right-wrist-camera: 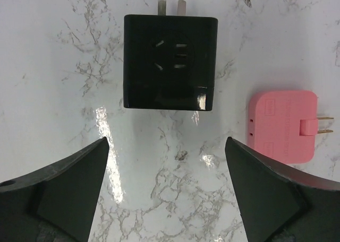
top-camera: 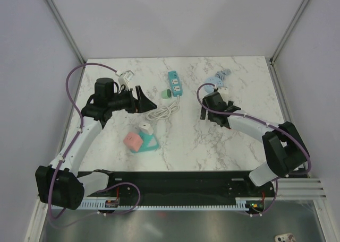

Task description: Insert the plug

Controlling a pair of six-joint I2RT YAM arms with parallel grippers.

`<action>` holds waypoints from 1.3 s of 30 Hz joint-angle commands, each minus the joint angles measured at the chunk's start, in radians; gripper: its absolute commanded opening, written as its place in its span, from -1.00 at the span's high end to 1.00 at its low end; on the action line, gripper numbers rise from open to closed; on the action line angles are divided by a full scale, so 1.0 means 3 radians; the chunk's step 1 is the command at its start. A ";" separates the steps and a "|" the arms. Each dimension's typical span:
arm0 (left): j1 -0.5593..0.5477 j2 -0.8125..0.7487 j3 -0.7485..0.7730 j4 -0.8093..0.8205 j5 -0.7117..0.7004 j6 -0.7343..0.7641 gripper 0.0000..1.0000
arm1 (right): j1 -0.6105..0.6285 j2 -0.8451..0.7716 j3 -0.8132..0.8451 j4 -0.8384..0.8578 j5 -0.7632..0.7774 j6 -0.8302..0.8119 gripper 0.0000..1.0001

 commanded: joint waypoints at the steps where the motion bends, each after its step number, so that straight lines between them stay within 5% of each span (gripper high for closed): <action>1: -0.0011 -0.0067 -0.0005 0.0126 -0.0014 0.0087 -0.76 | 0.0104 0.0077 -0.0093 0.0504 0.0596 0.0072 -0.96; 13: -0.0011 -0.0072 -0.0010 0.0126 -0.0019 0.0082 -0.76 | 0.0109 0.0589 -0.0103 0.1102 0.0771 0.0073 -0.88; 16: -0.0011 -0.0072 -0.0010 0.0131 -0.0029 0.0072 -0.75 | 0.0109 0.0615 -0.0114 0.1225 0.0648 -0.0045 -0.55; 18: -0.0011 -0.0077 -0.0010 0.0126 -0.0004 0.0082 -0.74 | 0.0104 0.0497 -0.0124 0.1215 0.0566 -0.0142 0.09; 19: -0.0011 -0.0077 -0.0005 0.0136 0.0037 0.0092 -0.73 | 0.0109 0.0345 -0.0124 0.1200 0.0424 -0.0188 0.40; 25: -0.0011 -0.0133 0.0062 0.0462 0.0430 0.0087 -0.66 | 0.0109 -0.0151 0.0269 0.0383 -0.1142 -0.0643 1.00; 31: -0.0016 -0.0220 -0.0193 0.1198 0.1064 0.0261 -0.48 | 0.0109 -0.0780 0.0214 -0.0104 -0.2557 -0.0521 1.00; 34: -0.0036 -0.0287 -0.0424 0.2128 0.1504 0.0312 -0.44 | 0.0109 -0.1051 0.0076 -0.0109 -0.3119 -0.0353 1.00; 39: -0.0245 -0.0685 -0.0669 0.2432 0.1888 0.1430 -0.64 | 0.0109 -0.1384 -0.0021 -0.0120 -0.3897 -0.0132 1.00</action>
